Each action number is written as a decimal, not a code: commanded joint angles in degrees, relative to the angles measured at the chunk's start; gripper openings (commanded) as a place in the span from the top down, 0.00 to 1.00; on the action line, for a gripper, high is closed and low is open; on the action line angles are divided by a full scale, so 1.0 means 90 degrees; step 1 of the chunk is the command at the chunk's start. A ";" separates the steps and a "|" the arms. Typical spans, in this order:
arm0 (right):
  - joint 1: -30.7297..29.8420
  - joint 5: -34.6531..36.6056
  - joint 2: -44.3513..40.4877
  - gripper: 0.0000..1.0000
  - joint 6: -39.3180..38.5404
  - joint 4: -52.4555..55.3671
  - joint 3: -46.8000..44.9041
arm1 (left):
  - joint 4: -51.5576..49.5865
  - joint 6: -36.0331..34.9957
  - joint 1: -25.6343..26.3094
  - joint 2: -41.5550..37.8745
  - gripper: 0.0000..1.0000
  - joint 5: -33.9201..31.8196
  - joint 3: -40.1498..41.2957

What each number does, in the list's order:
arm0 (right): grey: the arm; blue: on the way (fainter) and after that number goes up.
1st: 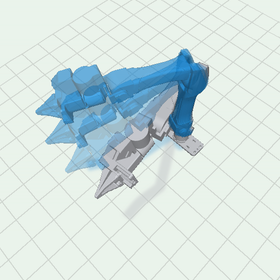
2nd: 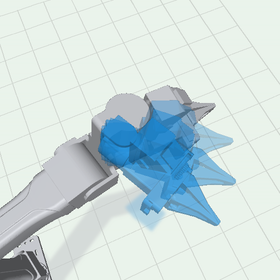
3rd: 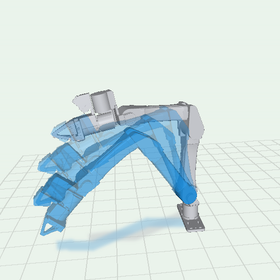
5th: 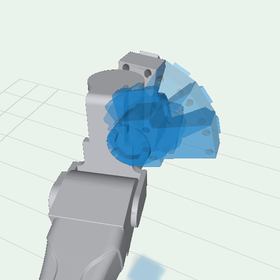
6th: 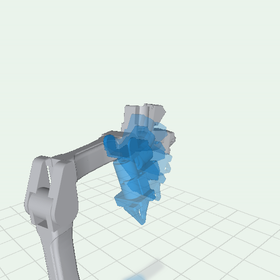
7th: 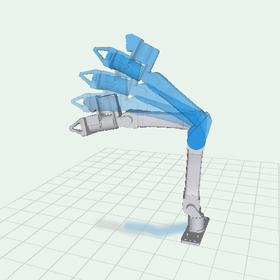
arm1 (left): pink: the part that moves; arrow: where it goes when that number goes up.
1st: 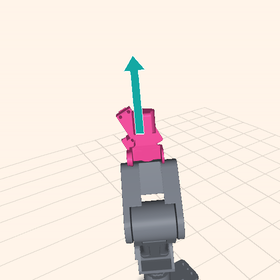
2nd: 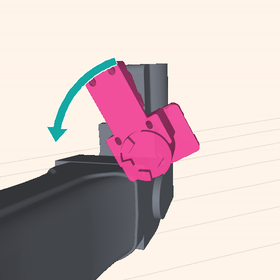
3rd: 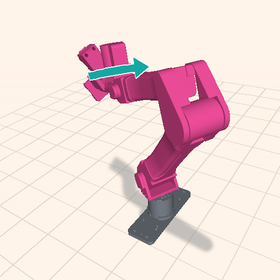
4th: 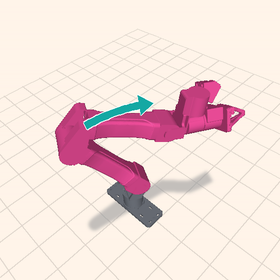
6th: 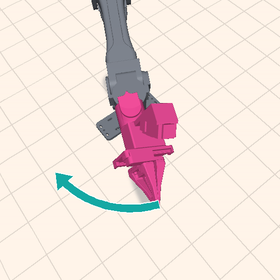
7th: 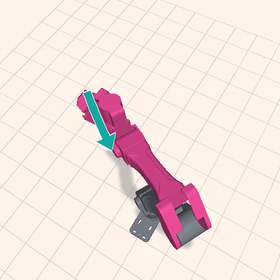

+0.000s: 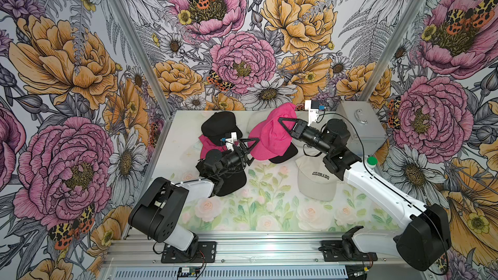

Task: Stack the baseball caps by color
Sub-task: Pick up the baseball cap from the center of the board.

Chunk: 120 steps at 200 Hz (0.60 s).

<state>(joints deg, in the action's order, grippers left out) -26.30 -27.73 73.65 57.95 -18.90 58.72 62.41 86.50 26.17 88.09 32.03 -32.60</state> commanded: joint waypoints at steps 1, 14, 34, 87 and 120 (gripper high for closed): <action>0.0004 -0.0150 -0.0013 1.00 0.0132 -0.0372 -0.0194 | 0.1038 0.0062 -0.0002 0.0112 0.21 0.0050 -0.0085; 0.0073 -0.0180 -0.0038 1.00 0.0157 -0.0373 -0.0336 | 0.1038 -0.0040 -0.0116 0.0164 0.39 -0.0053 0.0017; 0.0208 -0.0227 -0.0096 1.00 0.0172 -0.0375 -0.0580 | 0.1490 0.0131 -0.0354 0.0384 0.59 0.0035 0.0095; 0.0615 -0.0025 -0.0629 0.01 -0.0793 0.0716 -0.1036 | 0.1967 0.0521 -0.0680 0.0689 1.00 0.0678 -0.0225; 0.1213 0.0498 -0.1224 0.01 -0.1391 0.1157 -0.1692 | 0.1927 0.0527 -0.0835 0.0699 1.00 0.0851 -0.0321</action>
<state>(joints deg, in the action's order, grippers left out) -18.87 -27.99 66.30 51.64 -13.13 46.54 76.95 90.78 19.75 93.95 36.53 -33.85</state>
